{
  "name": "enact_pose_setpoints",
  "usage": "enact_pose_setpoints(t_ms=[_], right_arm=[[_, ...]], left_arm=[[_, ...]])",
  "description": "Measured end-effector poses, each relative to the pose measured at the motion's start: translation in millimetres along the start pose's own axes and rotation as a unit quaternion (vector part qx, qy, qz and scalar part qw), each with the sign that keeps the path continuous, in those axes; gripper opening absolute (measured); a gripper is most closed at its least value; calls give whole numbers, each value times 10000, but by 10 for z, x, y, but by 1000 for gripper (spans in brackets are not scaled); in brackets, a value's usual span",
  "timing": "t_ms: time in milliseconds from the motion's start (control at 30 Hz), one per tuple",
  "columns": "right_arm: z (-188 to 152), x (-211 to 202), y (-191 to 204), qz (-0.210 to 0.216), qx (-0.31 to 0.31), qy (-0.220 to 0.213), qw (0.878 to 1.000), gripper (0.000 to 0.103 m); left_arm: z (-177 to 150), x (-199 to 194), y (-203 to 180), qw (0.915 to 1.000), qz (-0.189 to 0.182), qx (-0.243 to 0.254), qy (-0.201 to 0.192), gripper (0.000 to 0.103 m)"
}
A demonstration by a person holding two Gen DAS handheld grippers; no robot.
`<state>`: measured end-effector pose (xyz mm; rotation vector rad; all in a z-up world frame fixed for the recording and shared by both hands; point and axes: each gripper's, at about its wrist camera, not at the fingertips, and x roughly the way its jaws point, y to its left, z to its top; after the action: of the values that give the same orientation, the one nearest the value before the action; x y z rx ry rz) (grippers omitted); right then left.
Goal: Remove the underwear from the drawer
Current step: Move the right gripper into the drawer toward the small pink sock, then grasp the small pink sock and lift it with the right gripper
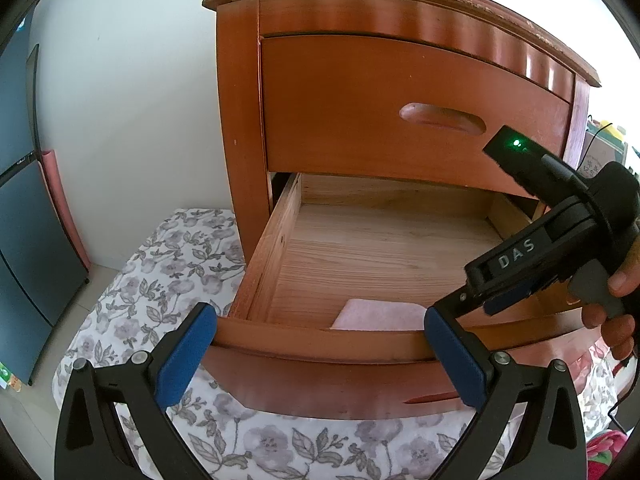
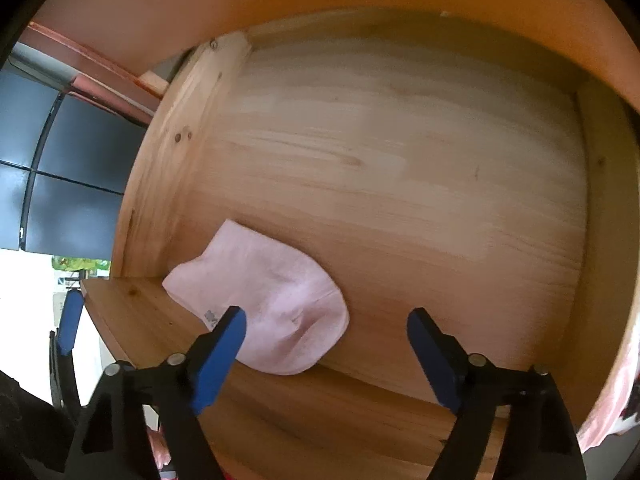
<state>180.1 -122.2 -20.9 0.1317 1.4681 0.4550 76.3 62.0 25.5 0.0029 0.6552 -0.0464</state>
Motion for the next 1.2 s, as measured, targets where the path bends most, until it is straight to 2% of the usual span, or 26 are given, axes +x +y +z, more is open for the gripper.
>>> enact_pose_setpoints(t_ms=[100, 400, 633, 767, 1067, 1200], right_arm=[[-2, 63, 24, 98, 7, 110, 9999, 77], [36, 162, 129, 134, -134, 254, 9995, 51], [25, 141, 198, 163, -280, 219, 9992, 32], [18, 139, 257, 124, -406, 150, 9990, 18], [-47, -9, 326, -17, -453, -137, 9989, 2], [-49, -133, 271, -37, -374, -351, 9987, 1]], left_arm=[[1, 1, 1, 10000, -2, 2, 0, 103], [1, 2, -1, 10000, 0, 1, 2, 103], [1, 2, -2, 10000, 0, 0, 2, 103], [0, 2, -2, 10000, 0, 0, 2, 103], [-1, 2, -2, 10000, 0, 1, 1, 103], [-1, 2, -2, 10000, 1, 0, 1, 103]])
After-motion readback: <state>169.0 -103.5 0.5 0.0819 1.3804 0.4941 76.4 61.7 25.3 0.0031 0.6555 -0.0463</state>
